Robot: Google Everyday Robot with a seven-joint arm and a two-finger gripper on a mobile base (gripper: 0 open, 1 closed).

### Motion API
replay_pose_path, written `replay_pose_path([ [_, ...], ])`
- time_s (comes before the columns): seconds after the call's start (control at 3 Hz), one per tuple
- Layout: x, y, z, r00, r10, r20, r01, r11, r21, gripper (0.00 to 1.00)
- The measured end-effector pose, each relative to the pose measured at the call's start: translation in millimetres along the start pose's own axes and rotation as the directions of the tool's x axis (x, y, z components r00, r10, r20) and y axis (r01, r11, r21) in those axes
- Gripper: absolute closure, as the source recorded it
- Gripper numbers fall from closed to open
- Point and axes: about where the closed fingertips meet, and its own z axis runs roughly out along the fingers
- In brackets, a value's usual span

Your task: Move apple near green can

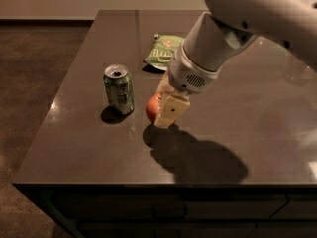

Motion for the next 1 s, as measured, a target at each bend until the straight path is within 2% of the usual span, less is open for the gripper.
replay_pose_path([
  [0.33,-11,-7,12,1.0,0.008,0.008,-0.008,0.9997,-0.022,1.0],
  [0.67,-17,-11,24,1.0,0.01,0.008,-0.01,0.9995,-0.03,0.84],
  [1.0,-19,-11,31,1.0,0.001,0.002,-0.001,0.9995,-0.031,0.61],
])
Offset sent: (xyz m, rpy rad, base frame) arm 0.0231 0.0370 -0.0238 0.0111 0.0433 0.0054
